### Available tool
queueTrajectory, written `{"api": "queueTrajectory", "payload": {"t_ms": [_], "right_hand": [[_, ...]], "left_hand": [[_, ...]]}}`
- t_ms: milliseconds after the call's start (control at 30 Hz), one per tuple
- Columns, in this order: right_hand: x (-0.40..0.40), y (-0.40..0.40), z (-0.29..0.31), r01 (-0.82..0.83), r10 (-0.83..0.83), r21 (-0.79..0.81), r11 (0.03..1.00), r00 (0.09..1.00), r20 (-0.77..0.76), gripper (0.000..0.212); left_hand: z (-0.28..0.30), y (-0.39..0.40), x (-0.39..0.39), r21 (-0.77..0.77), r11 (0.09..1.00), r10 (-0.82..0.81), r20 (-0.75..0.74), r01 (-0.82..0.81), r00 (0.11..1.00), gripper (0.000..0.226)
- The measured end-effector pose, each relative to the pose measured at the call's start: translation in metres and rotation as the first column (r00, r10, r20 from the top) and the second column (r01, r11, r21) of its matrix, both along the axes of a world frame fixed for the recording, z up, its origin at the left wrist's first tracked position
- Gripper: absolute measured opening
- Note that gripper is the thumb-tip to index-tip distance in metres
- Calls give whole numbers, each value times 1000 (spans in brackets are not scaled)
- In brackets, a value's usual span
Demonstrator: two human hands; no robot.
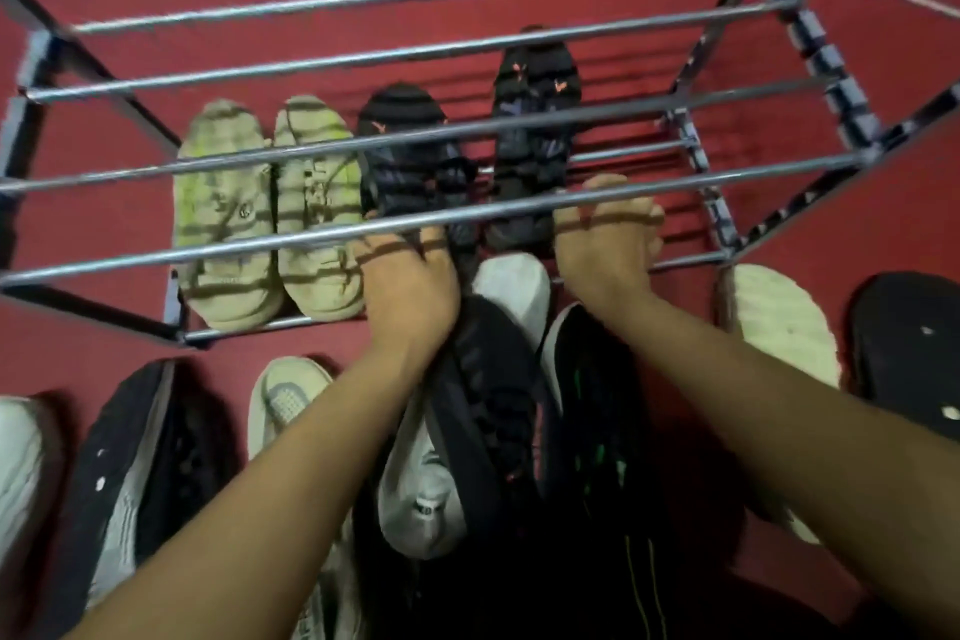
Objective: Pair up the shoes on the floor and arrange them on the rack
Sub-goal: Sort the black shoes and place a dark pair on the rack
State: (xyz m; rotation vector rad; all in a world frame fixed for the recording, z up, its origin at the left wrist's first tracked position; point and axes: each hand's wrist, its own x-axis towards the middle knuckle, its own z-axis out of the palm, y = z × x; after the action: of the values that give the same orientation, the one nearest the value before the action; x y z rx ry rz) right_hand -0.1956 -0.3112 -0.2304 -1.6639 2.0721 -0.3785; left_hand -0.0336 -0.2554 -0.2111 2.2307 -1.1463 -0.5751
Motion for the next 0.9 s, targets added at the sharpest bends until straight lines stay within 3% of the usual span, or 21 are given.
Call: {"api": "queueTrajectory", "payload": {"t_ms": [67,200,333,400,467,533,633,700,800,900], "right_hand": [[-2,20,0,-89,90,-24,996,994,68,55],[-5,51,-4,-328,317,77,942,940,124,26],[-2,34,4,-117,104,20,993,937,334,19],[10,6,9,-102,107,-33,994,922,372,36],[29,-18,13,-248,242,-2,969,945,220,63],[39,-29,10,-325,323,19,945,942,89,67],[22,-16,7,-402,410,-89,911,904,119,35],[1,0,9,-412,442,-180,893,879,182,24],[-20,4,20,-455,453,-34,890,871,192,27],[-30,0,27,-557,535,111,823,826,179,34]], "left_hand": [[-6,0,3,12,1000,10,-70,-9,997,48],[-10,-7,9,23,1000,21,-140,-18,990,43],[-8,-5,3,20,997,81,-242,-78,967,49],[-7,2,-3,31,991,130,-341,-127,931,63],[-4,9,-5,16,984,169,-430,-180,887,71],[0,15,-5,-5,986,145,-448,-165,882,60],[3,23,-2,-17,992,108,-403,-126,909,39],[3,29,-1,-40,995,70,-320,-87,945,30],[3,33,-2,6,1000,-18,-164,19,986,47],[6,30,-8,119,987,-111,42,105,993,68]]}}
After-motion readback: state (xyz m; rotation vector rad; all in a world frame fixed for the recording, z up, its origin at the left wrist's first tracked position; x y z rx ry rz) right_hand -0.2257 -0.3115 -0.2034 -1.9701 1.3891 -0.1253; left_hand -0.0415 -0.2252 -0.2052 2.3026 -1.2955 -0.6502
